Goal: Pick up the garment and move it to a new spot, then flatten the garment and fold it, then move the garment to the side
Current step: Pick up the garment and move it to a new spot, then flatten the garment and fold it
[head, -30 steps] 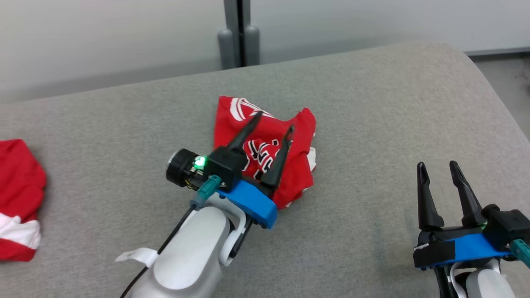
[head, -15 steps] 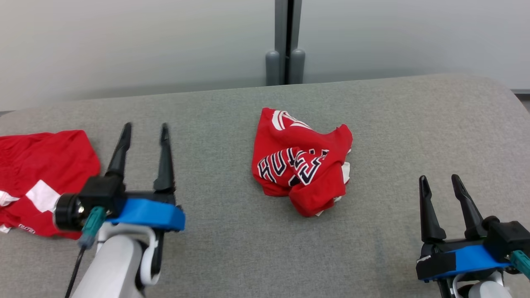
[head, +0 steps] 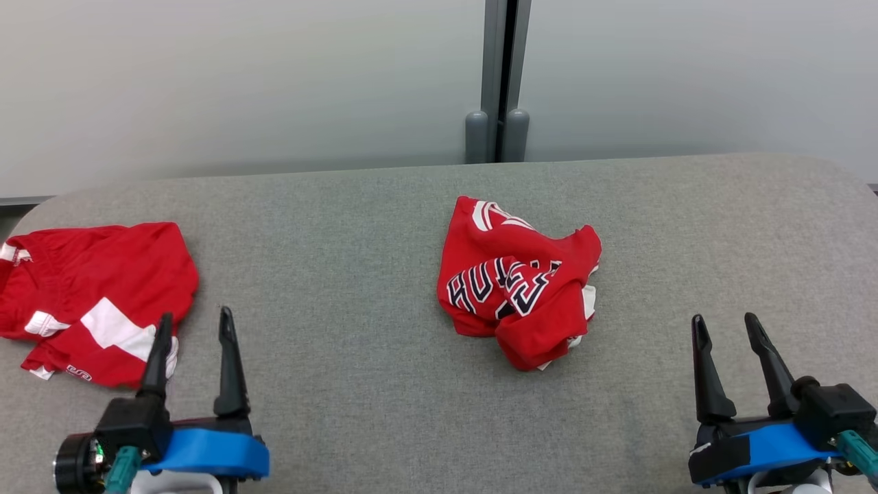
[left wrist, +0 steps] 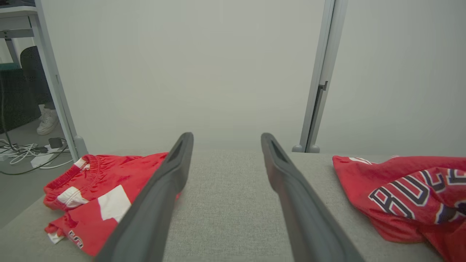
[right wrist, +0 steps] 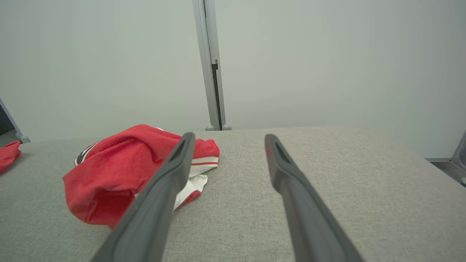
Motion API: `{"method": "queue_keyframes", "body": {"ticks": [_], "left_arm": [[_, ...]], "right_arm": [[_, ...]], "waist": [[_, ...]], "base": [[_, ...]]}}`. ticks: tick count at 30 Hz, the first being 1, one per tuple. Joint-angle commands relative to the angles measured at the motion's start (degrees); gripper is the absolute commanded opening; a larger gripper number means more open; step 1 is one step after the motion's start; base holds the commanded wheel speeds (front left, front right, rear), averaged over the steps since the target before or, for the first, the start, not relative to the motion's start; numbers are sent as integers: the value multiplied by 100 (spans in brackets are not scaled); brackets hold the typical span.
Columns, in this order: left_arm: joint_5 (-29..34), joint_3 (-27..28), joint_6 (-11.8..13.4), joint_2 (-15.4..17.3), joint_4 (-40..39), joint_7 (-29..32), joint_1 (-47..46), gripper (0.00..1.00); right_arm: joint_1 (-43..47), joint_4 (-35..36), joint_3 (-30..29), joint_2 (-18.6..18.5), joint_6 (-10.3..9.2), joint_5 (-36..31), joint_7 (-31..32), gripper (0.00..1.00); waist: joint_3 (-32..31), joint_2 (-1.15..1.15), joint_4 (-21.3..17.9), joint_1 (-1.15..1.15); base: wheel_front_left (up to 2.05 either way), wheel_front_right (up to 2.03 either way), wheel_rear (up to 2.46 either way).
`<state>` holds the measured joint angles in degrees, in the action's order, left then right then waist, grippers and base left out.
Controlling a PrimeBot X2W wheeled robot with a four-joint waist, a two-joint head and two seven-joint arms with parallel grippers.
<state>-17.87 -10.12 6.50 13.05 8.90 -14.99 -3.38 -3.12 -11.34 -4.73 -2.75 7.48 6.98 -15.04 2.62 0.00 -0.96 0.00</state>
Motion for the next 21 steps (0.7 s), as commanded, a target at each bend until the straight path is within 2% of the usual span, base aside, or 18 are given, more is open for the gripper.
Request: {"method": "queue_keyframes", "body": {"ticks": [1, 6, 21], "left_arm": [[74, 26, -58, -25, 36, -28, 98, 100], [196, 87, -192, -153, 149, -28, 188, 100], [446, 342, -383, -332, 290, -28, 226, 100]], "right_arm": [[83, -33, 11, -24, 3, -31, -20, 100], [131, -115, 24, -25, 3, -66, 18, 100], [191, -192, 65, -25, 3, -76, 74, 100]], "waist": [[-25, 0, 7, 0], [-67, 0, 32, 0], [-155, 0, -57, 0]], "base": [[0, 0, 0], [0, 0, 0], [0, 0, 0]]}}
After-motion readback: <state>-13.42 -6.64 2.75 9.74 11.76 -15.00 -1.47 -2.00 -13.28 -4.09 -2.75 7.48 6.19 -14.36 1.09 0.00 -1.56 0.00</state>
